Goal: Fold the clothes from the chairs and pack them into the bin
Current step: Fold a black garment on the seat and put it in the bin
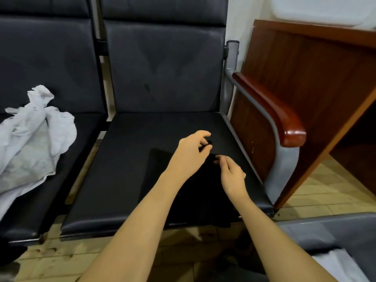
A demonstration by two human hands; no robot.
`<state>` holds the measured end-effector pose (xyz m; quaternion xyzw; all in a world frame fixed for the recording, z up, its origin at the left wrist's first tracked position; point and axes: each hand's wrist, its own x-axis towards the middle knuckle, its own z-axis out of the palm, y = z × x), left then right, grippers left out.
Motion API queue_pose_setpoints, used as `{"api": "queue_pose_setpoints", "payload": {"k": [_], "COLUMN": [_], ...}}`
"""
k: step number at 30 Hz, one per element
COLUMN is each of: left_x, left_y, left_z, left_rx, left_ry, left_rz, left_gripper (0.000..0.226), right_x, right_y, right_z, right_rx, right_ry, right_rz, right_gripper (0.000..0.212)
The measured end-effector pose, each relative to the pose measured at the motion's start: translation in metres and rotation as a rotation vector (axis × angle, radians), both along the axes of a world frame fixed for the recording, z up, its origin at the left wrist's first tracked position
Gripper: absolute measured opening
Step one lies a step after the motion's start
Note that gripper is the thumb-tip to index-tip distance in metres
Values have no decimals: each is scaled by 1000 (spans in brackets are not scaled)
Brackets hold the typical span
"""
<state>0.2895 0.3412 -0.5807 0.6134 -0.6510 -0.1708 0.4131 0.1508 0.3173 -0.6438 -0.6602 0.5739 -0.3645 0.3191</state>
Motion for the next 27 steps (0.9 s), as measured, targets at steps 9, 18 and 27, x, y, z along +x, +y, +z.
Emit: {"api": "queue_pose_setpoints", "payload": {"k": [9,18,27], "left_x": [47,65,48], "left_y": [9,25,30], "left_z": [-48,-71,-71], "left_rx": [94,486,218], "left_ry": [-370,-663,-578], "left_rz": [233,24,58], "left_gripper": [29,55,48], "right_x": [9,49,29], "right_y": [-9,-19,-12], "right_z": [-2,-1,1], "right_rx": [-8,-164,-379], "right_ry": [209,350,368], "right_rz": [-89,5,-254], "right_gripper": [36,39,39]}}
